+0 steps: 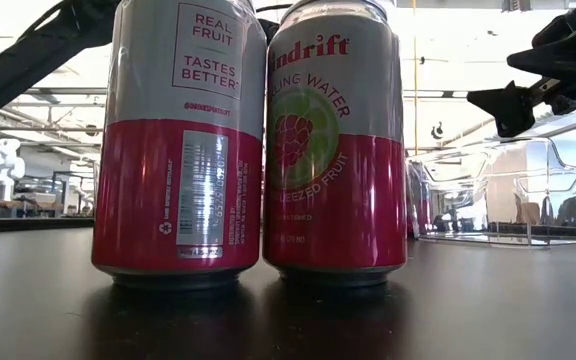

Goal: Sort soda cans
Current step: Put the top left pink soda can into the middle transparent bin

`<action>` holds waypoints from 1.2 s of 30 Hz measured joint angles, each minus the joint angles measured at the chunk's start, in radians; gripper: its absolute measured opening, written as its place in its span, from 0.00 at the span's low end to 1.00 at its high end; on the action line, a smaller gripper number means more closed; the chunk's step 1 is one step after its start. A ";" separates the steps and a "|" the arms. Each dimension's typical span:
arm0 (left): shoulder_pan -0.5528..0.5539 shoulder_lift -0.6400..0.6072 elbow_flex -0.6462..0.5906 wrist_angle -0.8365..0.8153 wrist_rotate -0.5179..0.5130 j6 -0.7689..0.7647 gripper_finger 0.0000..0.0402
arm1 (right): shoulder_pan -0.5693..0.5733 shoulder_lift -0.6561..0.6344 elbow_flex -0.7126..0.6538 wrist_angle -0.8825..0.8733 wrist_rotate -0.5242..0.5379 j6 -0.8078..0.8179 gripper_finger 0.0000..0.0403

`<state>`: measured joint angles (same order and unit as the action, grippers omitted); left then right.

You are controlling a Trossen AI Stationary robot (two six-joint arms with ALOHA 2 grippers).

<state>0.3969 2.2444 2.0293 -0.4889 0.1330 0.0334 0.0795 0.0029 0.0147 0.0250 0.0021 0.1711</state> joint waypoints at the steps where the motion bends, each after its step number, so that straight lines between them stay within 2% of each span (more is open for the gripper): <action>1: 0.000 0.000 0.000 0.000 -0.002 0.000 0.96 | 0.000 0.000 0.000 0.000 0.000 0.000 0.83; 9: 0.000 -0.001 0.000 -0.026 -0.026 -0.002 0.96 | 0.000 0.000 0.000 0.000 0.000 0.000 0.83; 18: 0.000 0.031 0.001 -0.023 -0.045 -0.105 0.96 | 0.000 0.000 0.000 0.000 0.000 0.000 0.83; 34: -0.002 0.094 0.001 0.036 -0.085 -0.100 0.96 | 0.000 0.000 0.000 0.000 0.000 0.000 0.83; 36: -0.004 0.097 -0.001 0.040 -0.113 -0.104 0.96 | 0.000 0.000 0.000 0.001 0.000 0.000 0.83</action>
<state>0.3931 2.3417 2.0281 -0.4484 0.0202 -0.0705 0.0793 0.0032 0.0147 0.0261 0.0025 0.1711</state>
